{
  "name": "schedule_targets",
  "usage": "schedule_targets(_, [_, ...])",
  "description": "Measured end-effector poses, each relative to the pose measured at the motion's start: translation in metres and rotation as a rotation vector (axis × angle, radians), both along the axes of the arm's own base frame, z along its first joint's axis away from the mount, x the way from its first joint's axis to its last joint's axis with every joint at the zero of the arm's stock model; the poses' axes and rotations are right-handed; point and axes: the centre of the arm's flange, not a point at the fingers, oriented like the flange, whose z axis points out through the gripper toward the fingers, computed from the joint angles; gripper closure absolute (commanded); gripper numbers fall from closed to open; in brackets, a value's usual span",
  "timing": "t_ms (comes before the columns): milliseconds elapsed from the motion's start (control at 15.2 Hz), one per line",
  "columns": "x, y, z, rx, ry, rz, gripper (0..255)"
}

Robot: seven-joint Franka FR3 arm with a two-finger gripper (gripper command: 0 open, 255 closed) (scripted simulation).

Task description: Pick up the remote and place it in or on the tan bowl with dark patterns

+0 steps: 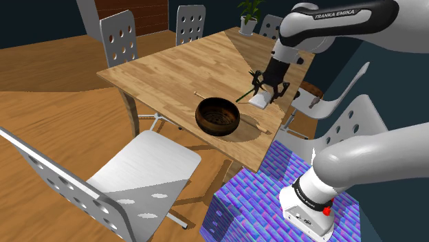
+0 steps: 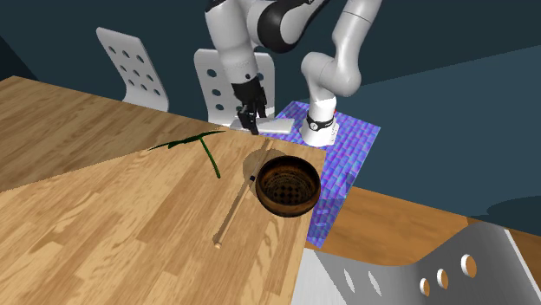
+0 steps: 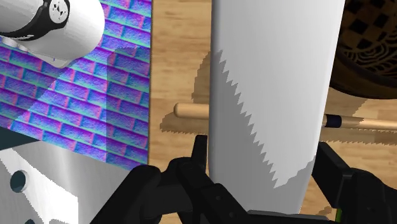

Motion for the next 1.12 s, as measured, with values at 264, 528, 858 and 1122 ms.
schedule_targets(264, [0.0, 0.0, 0.022, 0.0, 0.0, 0.0, 255])
schedule_targets(528, [0.002, 0.004, 0.04, 0.0, 0.0, 0.0, 255])
schedule_targets(858, [0.031, 0.056, 0.044, 0.0, 0.0, 0.001, 255])
schedule_targets(1122, [0.056, 0.103, 0.041, -0.001, 0.0, 0.001, 255])
